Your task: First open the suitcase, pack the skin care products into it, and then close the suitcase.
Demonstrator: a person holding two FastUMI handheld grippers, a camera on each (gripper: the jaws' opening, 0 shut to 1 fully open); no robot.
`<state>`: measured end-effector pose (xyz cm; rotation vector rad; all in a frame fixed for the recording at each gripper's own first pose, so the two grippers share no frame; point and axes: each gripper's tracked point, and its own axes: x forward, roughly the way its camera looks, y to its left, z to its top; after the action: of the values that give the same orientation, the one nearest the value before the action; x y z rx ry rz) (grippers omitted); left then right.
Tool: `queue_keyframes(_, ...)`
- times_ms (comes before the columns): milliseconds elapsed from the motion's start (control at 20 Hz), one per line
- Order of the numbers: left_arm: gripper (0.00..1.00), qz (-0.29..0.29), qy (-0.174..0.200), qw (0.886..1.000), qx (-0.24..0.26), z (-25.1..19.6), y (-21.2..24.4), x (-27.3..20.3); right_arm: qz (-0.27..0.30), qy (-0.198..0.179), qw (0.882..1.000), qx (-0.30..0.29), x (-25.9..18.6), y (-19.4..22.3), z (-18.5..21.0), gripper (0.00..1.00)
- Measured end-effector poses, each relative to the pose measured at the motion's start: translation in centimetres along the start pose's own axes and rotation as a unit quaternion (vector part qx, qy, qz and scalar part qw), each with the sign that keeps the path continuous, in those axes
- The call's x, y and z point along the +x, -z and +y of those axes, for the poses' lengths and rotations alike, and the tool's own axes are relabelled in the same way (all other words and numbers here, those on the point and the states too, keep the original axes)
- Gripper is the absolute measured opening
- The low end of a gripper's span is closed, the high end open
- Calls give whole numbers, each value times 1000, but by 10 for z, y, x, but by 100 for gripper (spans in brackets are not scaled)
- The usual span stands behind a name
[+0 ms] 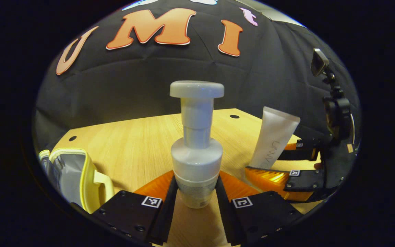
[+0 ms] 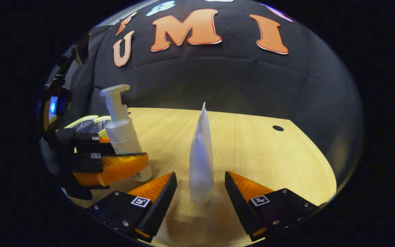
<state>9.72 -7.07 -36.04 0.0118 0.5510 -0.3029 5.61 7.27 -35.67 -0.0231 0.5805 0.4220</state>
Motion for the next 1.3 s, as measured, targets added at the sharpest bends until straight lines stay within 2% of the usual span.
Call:
queue_keyframes(50, 60, -3, -4, 1000, -2, 5, -7, -4, 5, 3, 1000, 2, 3, 0, 1, 77)
queue_keyframes(150, 60, -8, -10, 1000, 0, 13, -19, -11, 9, 9, 1000, 4, 9, 3, -1, 66)
queue_keyframes(250, 60, -16, -19, 1000, 4, 22, -32, -18, 10, 16, 1000, 3, 13, 3, -3, 47)
queue_keyframes(300, 60, -18, -24, 1000, 4, 26, -37, -22, 15, 16, 1000, 8, 12, 5, -2, 49)
queue_keyframes(400, 60, -27, -32, 999, -1, 33, -50, -34, 19, 11, 1000, 15, 9, 2, 1, 46)
queue_keyframes(500, 60, -32, -42, 999, -1, 44, -61, -44, 13, 12, 1000, 6, 3, -14, 3, 37)
queue_keyframes(550, 58, -32, -48, 998, 3, 50, -67, -52, 11, 13, 1000, 4, 0, -23, 7, 42)
queue_keyframes(600, 61, -33, -55, 998, 5, 57, -74, -61, 10, 11, 1000, 5, -6, -33, 14, 42)
queue_keyframes(1000, 60, -33, -80, 996, 12, 127, -114, -145, -28, 18, 999, -15, -50, -119, 58, 42)
queue_keyframes(1300, 60, -16, -86, 996, 0, 181, -107, -173, -35, 40, 999, -3, -65, -142, 86, 42)
